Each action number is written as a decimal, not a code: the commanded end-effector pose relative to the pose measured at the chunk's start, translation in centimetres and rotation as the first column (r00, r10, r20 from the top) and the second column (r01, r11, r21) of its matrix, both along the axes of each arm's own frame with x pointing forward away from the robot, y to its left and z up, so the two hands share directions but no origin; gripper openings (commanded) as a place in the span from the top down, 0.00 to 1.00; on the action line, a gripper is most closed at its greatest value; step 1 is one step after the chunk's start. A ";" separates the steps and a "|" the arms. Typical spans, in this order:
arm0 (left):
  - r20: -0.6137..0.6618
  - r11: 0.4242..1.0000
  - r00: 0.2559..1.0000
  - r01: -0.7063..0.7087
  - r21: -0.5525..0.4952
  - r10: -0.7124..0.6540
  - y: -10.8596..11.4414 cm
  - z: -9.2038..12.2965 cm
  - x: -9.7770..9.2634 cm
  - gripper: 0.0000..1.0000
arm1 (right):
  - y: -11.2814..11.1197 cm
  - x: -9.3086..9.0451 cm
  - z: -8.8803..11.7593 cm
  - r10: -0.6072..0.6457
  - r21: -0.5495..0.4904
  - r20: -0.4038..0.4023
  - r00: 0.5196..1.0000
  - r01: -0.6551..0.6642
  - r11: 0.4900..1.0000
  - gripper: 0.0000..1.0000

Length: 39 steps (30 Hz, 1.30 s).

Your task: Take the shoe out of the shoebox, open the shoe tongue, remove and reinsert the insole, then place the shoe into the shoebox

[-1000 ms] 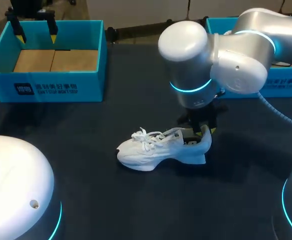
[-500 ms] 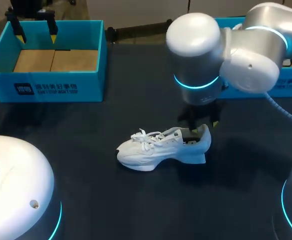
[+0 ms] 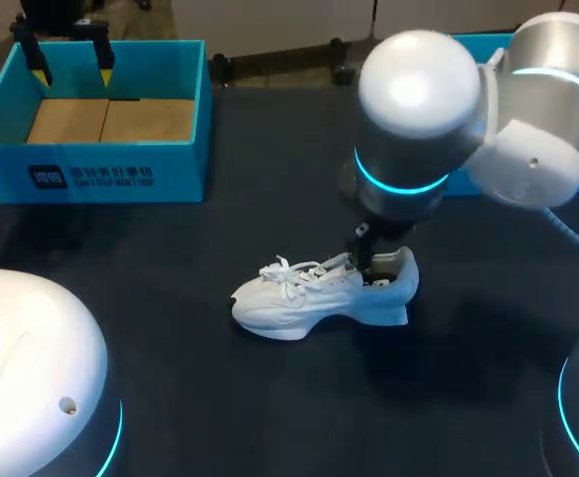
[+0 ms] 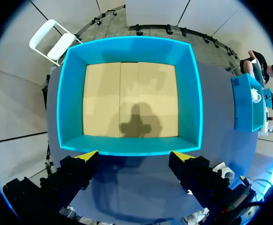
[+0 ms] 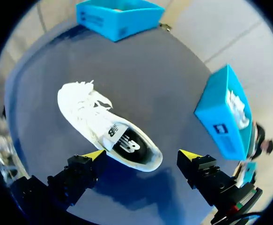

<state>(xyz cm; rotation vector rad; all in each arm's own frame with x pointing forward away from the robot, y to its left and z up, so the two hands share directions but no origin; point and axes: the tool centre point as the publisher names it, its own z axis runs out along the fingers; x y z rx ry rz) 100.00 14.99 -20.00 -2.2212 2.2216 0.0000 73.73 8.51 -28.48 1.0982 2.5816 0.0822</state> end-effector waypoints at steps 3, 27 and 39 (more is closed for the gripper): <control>0.000 1.000 1.000 0.000 0.000 0.000 0.0 0.0 0.0 0.00 | 0.3 -0.3 -0.2 0.046 -0.023 0.014 0.999 -0.045 0.999 0.00; 0.000 1.000 1.000 0.000 0.000 0.000 0.0 0.0 0.0 0.00 | -0.8 0.1 1.6 0.564 0.303 0.077 0.822 -0.559 0.772 0.00; 0.000 1.000 1.000 0.000 0.000 0.000 0.0 0.0 0.0 0.00 | -1.1 0.0 2.0 0.670 0.347 0.149 0.728 -0.672 0.654 0.00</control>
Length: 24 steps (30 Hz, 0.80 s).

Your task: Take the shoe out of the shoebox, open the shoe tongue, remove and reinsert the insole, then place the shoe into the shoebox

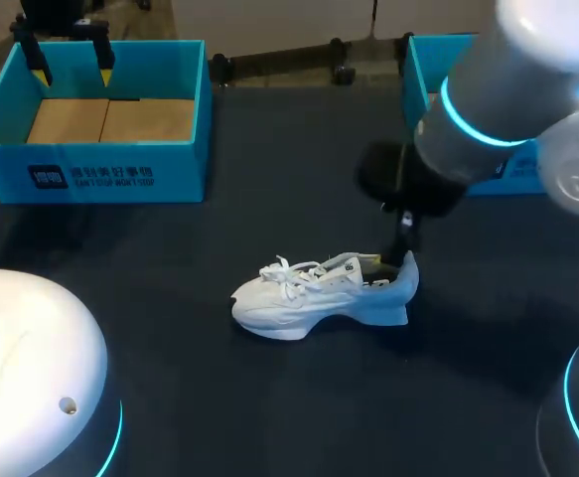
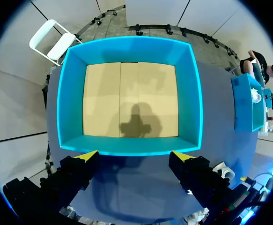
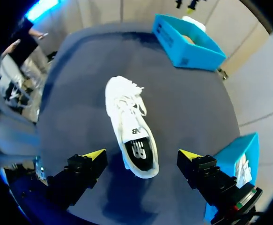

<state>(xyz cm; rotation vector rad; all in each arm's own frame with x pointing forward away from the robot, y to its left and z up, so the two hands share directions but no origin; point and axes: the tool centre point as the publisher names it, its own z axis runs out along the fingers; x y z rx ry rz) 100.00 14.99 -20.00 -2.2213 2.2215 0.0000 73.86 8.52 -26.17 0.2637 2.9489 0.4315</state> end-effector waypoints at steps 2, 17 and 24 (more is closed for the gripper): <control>0.000 1.000 1.000 0.000 0.000 0.000 0.0 0.0 0.0 0.00 | -1.1 -0.1 -0.3 0.090 0.234 0.037 0.995 -0.096 0.968 0.00; 0.000 1.000 1.000 0.000 0.000 0.000 0.0 0.0 0.0 0.00 | -2.9 0.0 0.0 0.227 0.263 0.068 0.972 -0.237 0.935 0.00; 0.000 1.000 1.000 0.000 0.000 0.000 0.0 0.0 0.0 0.00 | -5.6 -0.1 -0.1 0.323 0.302 0.081 0.943 -0.332 0.894 0.00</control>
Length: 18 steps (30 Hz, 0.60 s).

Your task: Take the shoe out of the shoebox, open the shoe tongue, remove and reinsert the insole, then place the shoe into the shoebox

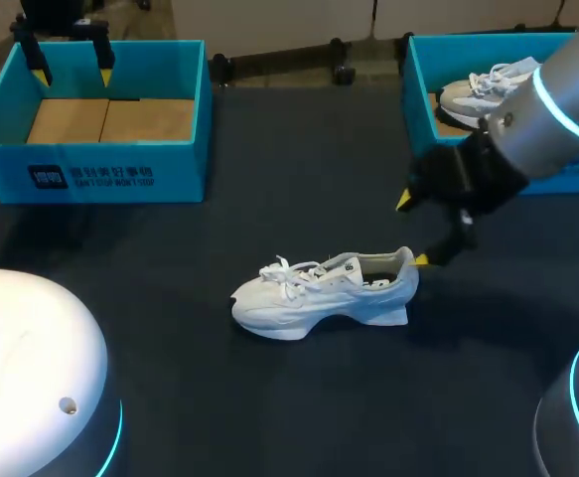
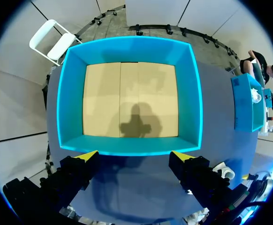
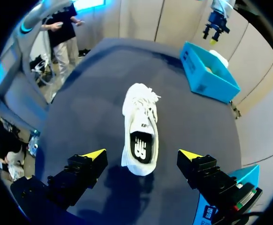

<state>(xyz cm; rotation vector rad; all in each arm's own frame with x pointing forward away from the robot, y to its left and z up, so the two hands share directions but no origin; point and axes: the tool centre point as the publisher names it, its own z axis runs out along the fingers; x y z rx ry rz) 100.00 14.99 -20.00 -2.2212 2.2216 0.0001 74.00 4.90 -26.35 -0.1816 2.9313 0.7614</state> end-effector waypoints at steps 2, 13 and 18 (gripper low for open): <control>0.000 1.000 1.000 0.000 0.000 0.000 0.0 0.0 0.0 0.00 | -2.9 -0.1 -0.1 0.026 0.137 -0.004 1.000 -0.025 0.990 0.00; 0.000 1.000 1.000 0.000 0.000 0.000 0.0 0.0 0.0 0.00 | -6.1 1.6 -2.4 0.016 0.193 0.014 1.000 -0.018 0.981 0.00; 0.000 1.000 1.000 0.000 0.000 0.000 0.0 0.0 0.0 0.00 | -6.4 2.0 -3.7 0.009 0.233 0.019 1.000 -0.013 0.972 0.00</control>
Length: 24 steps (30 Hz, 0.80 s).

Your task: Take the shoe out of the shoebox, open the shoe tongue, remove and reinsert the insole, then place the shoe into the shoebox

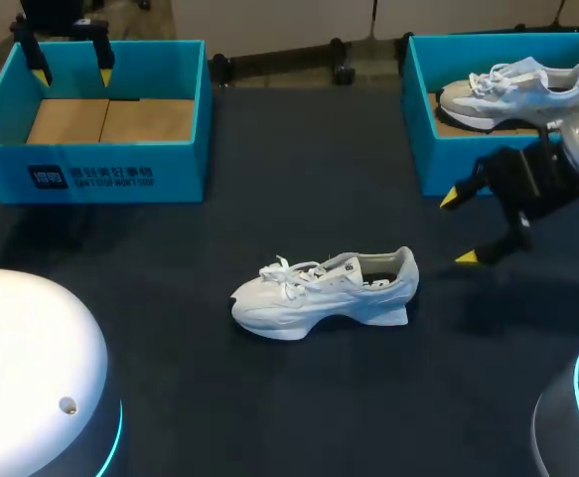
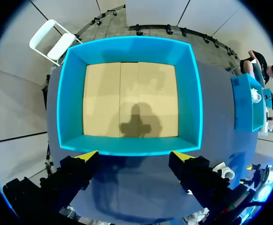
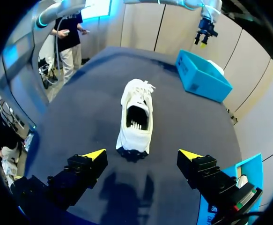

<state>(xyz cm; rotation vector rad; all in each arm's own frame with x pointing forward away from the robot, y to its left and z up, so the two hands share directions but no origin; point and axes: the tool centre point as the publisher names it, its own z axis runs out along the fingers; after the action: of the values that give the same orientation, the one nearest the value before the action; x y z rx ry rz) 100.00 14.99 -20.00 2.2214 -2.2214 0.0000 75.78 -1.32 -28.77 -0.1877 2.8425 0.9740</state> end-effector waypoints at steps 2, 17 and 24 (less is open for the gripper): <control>0.000 1.000 1.000 0.000 0.000 0.000 0.0 0.0 0.0 0.00 | -0.3 0.3 -1.8 0.002 0.081 0.000 1.000 -0.002 0.997 0.00; 0.000 1.000 1.000 0.000 0.000 0.000 0.0 0.0 0.0 0.00 | -1.3 -0.3 -6.3 -0.059 0.150 -0.051 0.997 0.066 0.986 0.00; 0.000 1.000 1.000 0.000 0.000 0.000 0.0 0.0 0.0 0.00 | -2.1 -0.8 -8.0 -0.086 0.159 -0.083 0.993 0.098 0.982 0.00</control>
<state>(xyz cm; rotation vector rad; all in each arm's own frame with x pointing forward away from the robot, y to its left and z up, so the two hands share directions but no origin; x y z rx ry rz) 100.00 14.98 -20.00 2.2212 -2.2218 -0.0001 75.17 -3.16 -36.10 -0.0096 2.7986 1.2045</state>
